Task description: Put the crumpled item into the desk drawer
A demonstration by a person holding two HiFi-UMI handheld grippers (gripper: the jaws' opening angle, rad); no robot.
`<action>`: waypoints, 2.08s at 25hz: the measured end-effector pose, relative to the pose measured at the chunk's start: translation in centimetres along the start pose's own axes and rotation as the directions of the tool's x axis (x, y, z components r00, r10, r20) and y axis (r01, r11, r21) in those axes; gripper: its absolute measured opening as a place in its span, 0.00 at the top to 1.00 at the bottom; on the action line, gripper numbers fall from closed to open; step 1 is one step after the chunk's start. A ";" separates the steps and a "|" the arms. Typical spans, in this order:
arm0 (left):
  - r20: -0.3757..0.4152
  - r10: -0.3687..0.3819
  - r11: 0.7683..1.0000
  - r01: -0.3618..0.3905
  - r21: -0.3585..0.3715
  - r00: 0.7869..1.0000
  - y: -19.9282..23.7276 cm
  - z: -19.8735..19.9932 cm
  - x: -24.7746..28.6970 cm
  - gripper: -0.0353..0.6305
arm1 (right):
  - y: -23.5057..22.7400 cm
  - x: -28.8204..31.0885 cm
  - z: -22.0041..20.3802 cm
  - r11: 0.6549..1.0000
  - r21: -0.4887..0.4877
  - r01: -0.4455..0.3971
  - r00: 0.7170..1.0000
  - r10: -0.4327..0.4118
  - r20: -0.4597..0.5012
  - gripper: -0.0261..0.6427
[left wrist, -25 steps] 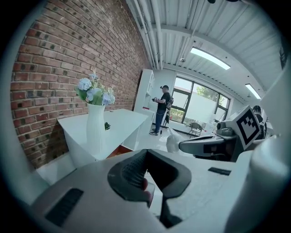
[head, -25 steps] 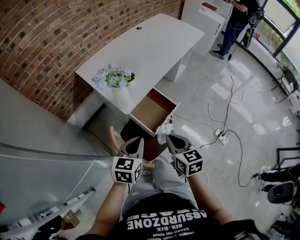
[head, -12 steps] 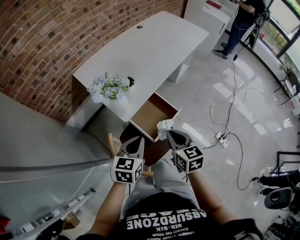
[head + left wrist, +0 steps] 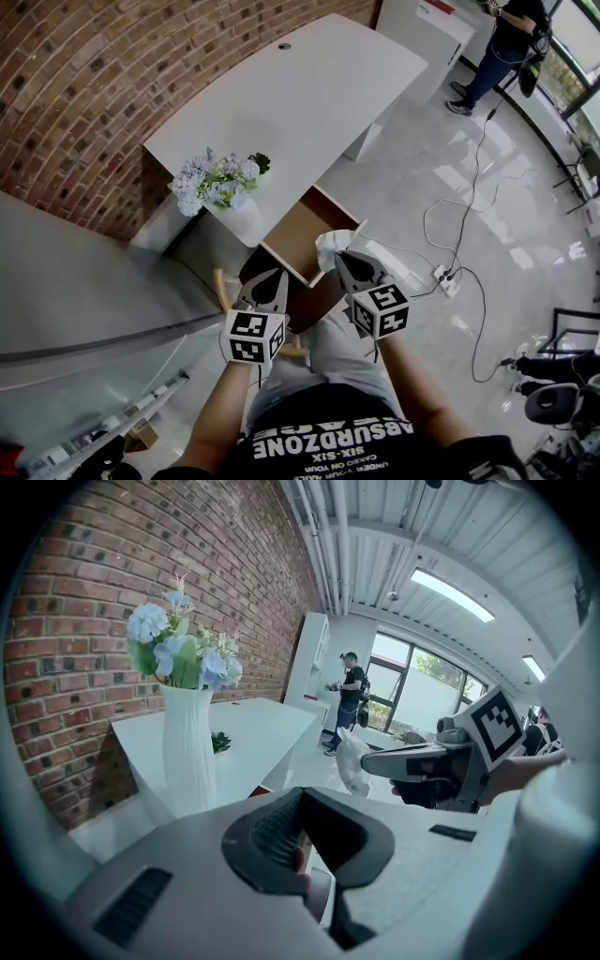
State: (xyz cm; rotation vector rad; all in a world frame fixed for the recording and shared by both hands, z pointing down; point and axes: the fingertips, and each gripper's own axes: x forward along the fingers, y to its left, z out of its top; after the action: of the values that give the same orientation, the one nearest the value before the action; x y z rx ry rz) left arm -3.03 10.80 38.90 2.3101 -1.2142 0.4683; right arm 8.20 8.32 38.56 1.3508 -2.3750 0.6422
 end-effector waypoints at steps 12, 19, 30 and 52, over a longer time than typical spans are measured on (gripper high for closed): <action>-0.036 0.009 1.000 -0.010 -0.009 0.999 0.8 -0.2 2.1 0.95 | -1.8 3.4 -0.2 1.000 0.004 -0.031 0.998 0.031 -0.048 0.96; -0.057 0.020 0.999 -0.021 -0.025 0.998 1.7 -0.5 3.1 0.95 | -2.5 5.5 -0.5 0.999 -0.002 -0.049 0.995 0.048 -0.082 0.96; -0.080 0.048 0.998 -0.052 -0.044 0.996 2.6 -1.0 3.8 0.95 | -3.0 7.6 -2.1 0.997 -0.007 -0.083 0.985 0.081 -0.151 0.96; -0.109 0.085 0.993 -0.094 -0.078 0.990 4.0 -2.6 4.2 0.95 | -3.0 10.6 -5.5 0.988 -0.071 -0.135 0.958 0.112 -0.264 0.96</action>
State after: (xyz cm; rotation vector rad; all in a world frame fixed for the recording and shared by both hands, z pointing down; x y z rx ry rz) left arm -4.25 7.52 44.19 2.1404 -1.2661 0.5540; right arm 5.87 2.31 49.04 1.0188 -2.2587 0.6936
